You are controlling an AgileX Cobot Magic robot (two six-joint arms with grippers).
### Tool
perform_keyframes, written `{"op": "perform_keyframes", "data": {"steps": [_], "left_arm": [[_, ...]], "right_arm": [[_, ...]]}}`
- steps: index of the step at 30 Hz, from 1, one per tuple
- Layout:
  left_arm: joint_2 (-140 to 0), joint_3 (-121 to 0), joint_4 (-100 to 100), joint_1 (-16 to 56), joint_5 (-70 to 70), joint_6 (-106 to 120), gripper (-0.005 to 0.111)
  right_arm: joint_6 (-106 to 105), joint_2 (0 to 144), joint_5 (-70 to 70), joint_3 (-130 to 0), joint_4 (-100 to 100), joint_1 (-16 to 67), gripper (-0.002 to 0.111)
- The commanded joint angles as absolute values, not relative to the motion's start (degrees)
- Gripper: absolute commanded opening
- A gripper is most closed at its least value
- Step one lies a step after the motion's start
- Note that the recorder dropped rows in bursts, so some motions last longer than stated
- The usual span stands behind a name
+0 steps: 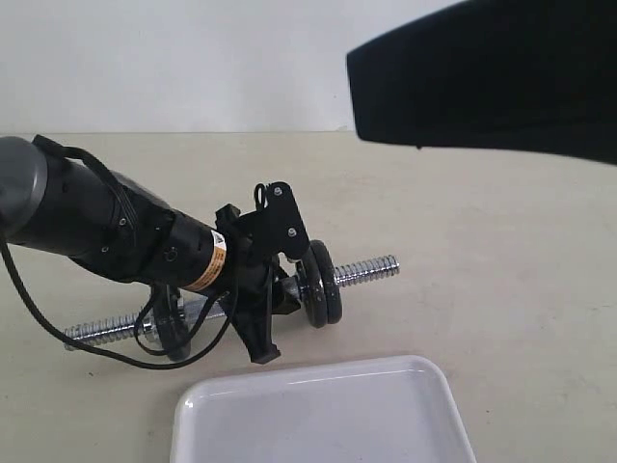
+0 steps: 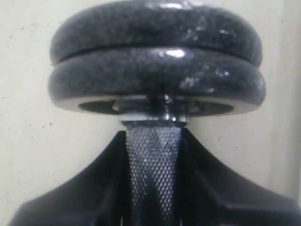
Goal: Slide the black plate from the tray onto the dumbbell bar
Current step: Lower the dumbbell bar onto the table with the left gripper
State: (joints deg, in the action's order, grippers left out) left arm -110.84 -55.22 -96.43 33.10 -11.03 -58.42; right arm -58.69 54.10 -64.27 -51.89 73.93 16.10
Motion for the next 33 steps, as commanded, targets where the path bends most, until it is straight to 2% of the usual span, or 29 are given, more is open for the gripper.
{"op": "perform_keyframes", "data": {"steps": [1,33], "left_arm": [[-108.4,-57.4,-93.8,33.4,-12.2,-59.1,0.004],[-108.4,-57.4,-93.5,33.3,-11.2,-61.5,0.004]], "right_arm": [[-59.1,53.9,-64.7,-52.2,74.1,15.9,0.105],[-59.1,53.9,-66.3,-52.2,74.1,15.9,0.105]]}}
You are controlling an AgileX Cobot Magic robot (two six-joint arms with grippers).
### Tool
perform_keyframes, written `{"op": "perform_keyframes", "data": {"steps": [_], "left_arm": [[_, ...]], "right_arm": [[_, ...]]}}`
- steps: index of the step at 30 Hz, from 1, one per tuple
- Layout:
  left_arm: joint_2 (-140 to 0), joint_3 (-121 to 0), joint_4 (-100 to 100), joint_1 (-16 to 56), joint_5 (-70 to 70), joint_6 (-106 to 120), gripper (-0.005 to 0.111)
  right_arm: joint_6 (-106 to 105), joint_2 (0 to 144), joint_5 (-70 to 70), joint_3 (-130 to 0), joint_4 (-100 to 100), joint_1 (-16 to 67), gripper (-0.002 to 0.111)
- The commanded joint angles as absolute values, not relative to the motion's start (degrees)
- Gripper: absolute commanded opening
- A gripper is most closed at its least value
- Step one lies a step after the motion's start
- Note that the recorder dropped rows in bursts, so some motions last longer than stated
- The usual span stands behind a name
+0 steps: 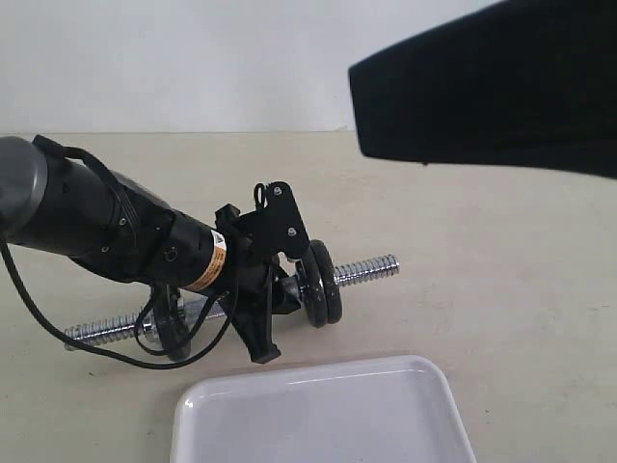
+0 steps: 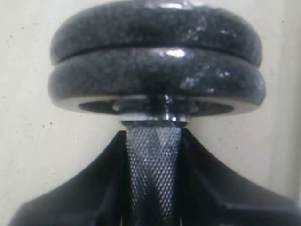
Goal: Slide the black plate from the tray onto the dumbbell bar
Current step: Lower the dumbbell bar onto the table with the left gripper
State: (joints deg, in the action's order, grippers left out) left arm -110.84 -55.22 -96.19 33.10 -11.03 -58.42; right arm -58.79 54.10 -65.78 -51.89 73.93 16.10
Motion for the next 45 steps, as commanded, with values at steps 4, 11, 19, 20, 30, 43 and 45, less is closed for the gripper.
{"op": "perform_keyframes", "data": {"steps": [4,11,19,20,30,43,45], "left_arm": [[-108.4,-57.4,-93.5,33.3,-11.0,-61.7,0.004],[-108.4,-57.4,-93.5,33.3,-10.8,-61.7,0.034],[-108.4,-57.4,-93.7,33.3,-8.7,-61.8,0.037],[-108.4,-57.4,-93.7,33.3,-8.7,-61.8,0.037],[-108.4,-57.4,-93.8,33.3,-8.9,-61.8,0.037],[-108.4,-57.4,-93.8,33.3,-8.9,-61.8,0.037],[-108.4,-57.4,-93.8,33.3,-8.9,-61.8,0.037]], "right_arm": [[-59.1,53.9,-66.5,-52.2,74.1,15.9,0.105],[-59.1,53.9,-67.3,-52.2,74.1,15.9,0.105],[-59.1,53.9,-67.3,-52.2,74.1,15.9,0.105],[-59.1,53.9,-67.3,-52.2,74.1,15.9,0.105],[-59.1,53.9,-68.6,-52.2,74.1,15.9,0.105],[-59.1,53.9,-68.8,-52.2,74.1,15.9,0.105],[-59.1,53.9,-68.8,-52.2,74.1,15.9,0.105]]}}
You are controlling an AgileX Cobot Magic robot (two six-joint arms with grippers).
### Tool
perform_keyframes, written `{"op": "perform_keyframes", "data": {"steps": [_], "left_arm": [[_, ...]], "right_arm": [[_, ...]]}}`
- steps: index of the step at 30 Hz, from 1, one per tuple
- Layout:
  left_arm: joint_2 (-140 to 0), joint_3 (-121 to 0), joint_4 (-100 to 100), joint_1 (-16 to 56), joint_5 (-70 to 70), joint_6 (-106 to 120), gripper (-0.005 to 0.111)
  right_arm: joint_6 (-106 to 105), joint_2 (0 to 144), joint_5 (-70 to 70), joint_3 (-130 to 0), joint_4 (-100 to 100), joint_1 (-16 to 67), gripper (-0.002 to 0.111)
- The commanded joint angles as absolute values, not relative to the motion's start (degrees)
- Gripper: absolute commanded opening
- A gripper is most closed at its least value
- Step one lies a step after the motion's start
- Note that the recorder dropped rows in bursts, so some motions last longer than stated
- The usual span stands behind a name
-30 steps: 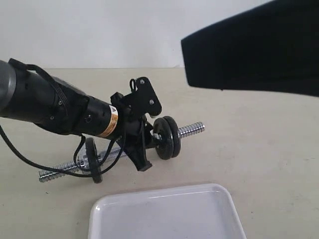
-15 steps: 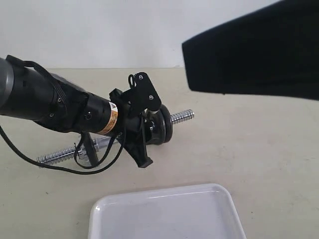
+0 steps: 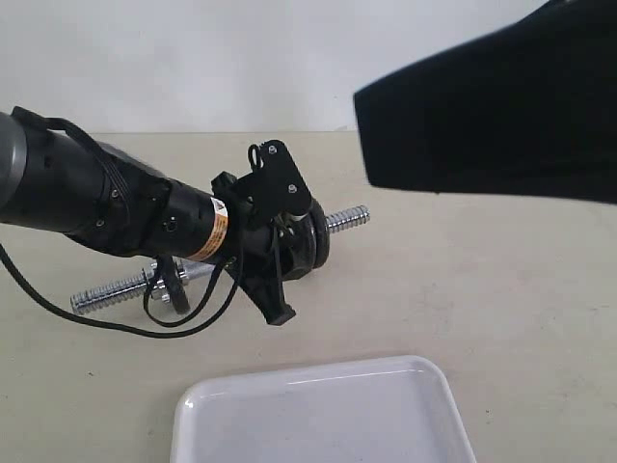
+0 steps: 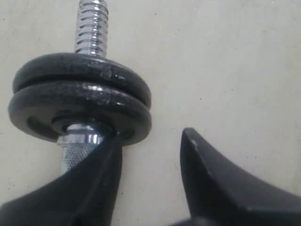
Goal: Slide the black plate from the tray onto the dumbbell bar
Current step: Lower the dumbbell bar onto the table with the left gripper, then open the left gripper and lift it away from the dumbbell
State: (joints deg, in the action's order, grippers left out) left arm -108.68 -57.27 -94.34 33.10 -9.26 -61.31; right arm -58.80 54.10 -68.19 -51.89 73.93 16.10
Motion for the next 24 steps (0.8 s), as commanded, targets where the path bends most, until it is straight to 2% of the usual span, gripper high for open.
{"op": "perform_keyframes", "data": {"steps": [1,8,17,24], "left_arm": [[-108.4,-57.4,-93.8,33.3,-8.9,-61.8,0.037],[-105.1,-57.4,-93.9,33.3,-7.6,-61.4,0.037],[-100.8,-57.4,-94.9,33.3,2.8,-61.7,0.037],[-92.3,-57.4,-94.8,32.6,2.7,-71.6,0.037]], "right_arm": [[-59.1,53.9,-68.8,-52.2,74.1,15.9,0.105],[-59.1,53.9,-68.8,-52.2,74.1,15.9,0.105],[-59.1,53.9,-68.3,-52.2,74.1,15.9,0.105],[-62.6,53.2,-61.4,-52.2,73.8,15.9,0.105]]}}
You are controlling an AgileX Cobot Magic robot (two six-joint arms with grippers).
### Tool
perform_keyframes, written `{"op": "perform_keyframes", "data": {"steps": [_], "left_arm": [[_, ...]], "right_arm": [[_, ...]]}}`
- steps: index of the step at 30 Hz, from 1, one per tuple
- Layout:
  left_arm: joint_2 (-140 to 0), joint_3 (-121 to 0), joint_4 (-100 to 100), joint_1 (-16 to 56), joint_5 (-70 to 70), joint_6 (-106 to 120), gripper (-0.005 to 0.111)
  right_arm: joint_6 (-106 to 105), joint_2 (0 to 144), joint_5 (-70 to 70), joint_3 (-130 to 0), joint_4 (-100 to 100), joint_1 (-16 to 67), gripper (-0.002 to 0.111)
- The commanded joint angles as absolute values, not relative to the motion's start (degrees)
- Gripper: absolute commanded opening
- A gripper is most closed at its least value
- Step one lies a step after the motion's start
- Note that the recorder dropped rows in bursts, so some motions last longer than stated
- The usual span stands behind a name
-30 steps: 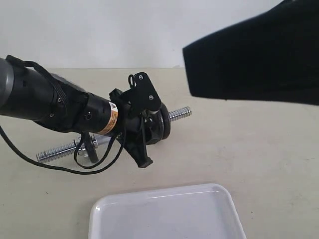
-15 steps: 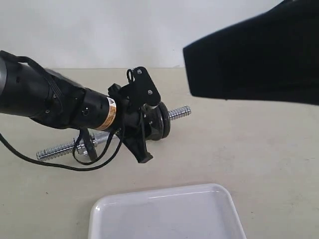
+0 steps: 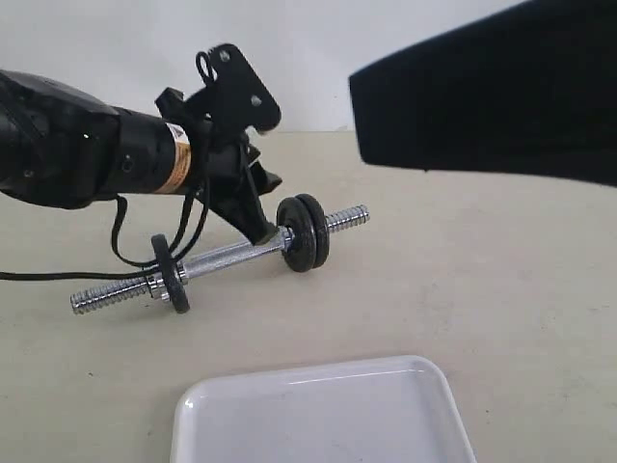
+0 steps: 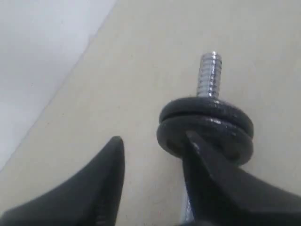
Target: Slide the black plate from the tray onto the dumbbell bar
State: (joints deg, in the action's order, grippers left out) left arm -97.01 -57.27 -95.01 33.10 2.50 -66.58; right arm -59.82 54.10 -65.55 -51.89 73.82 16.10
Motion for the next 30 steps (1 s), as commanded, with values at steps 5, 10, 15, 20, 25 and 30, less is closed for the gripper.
{"op": "perform_keyframes", "data": {"steps": [5,10,15,20,25,30], "left_arm": [[-84.1,-57.4,-94.8,32.6,1.7,-78.4,0.037],[-74.3,-57.4,-94.8,32.6,1.4,-82.8,0.037],[-62.5,-57.4,-94.8,32.6,-1.9,-85.4,0.037],[-52.2,-55.9,-94.8,32.6,-4.9,-85.5,0.037],[-40.3,-49.2,-94.8,32.6,-6.0,-88.1,0.037],[-28.0,-39.7,-94.8,32.6,-8.0,-89.3,0.036]], "right_arm": [[-65.2,49.0,-52.3,-52.2,69.1,15.9,0.105],[-64.9,40.2,-41.7,-52.2,60.9,15.9,0.105],[-64.8,29.2,-35.7,-52.2,55.5,15.9,0.105],[-59.6,18.8,-33.9,-52.2,48.4,15.9,0.105],[-50.9,9.7,-35.1,-52.2,41.3,15.9,0.105],[-51.1,0.8,-35.3,-52.2,39.8,15.9,0.105]]}}
